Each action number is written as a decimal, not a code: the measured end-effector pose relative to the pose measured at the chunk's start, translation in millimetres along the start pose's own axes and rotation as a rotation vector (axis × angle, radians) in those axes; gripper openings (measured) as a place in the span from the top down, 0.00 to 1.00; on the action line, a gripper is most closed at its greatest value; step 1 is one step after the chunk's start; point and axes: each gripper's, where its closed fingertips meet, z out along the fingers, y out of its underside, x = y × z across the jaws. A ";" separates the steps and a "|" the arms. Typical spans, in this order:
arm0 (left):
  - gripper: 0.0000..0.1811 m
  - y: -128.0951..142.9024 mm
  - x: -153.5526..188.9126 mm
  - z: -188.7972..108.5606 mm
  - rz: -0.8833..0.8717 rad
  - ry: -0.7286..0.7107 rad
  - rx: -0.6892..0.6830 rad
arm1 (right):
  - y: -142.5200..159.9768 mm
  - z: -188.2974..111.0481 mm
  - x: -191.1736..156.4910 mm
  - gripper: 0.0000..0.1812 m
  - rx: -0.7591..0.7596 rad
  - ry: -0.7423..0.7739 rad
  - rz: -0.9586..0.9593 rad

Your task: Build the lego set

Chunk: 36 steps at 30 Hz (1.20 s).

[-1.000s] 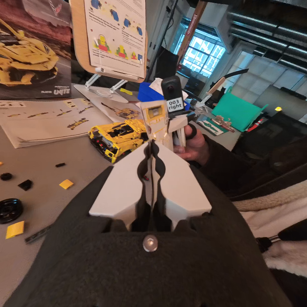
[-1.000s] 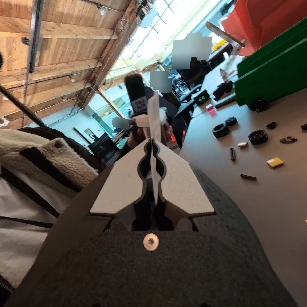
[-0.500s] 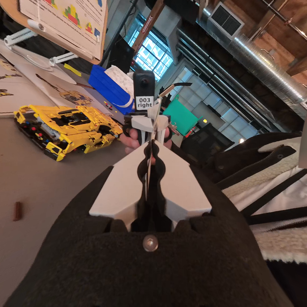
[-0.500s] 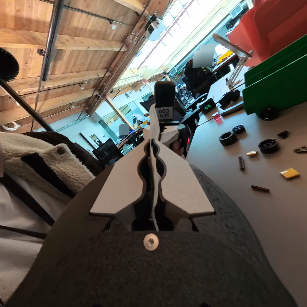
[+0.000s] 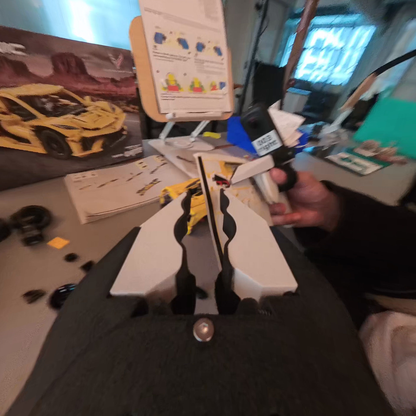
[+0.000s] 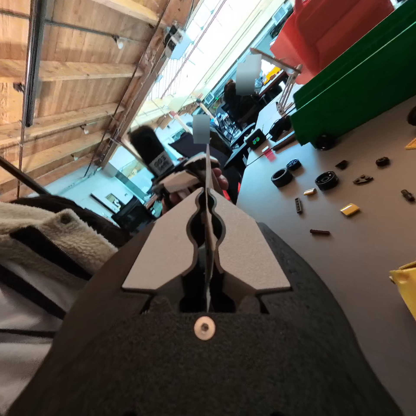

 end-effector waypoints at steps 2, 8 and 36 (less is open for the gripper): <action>0.86 -6.8 11.8 -4.4 -0.107 0.141 0.026 | 9.1 -0.4 -5.0 1.00 -0.084 -0.015 -0.041; 0.86 7.0 36.2 -8.0 -0.235 0.391 -0.106 | 22.3 -5.7 -25.9 1.00 -0.214 -0.107 -0.113; 1.00 -6.9 18.2 -10.0 -0.255 0.342 0.047 | 17.0 29.5 -40.8 0.59 -0.252 0.315 -0.735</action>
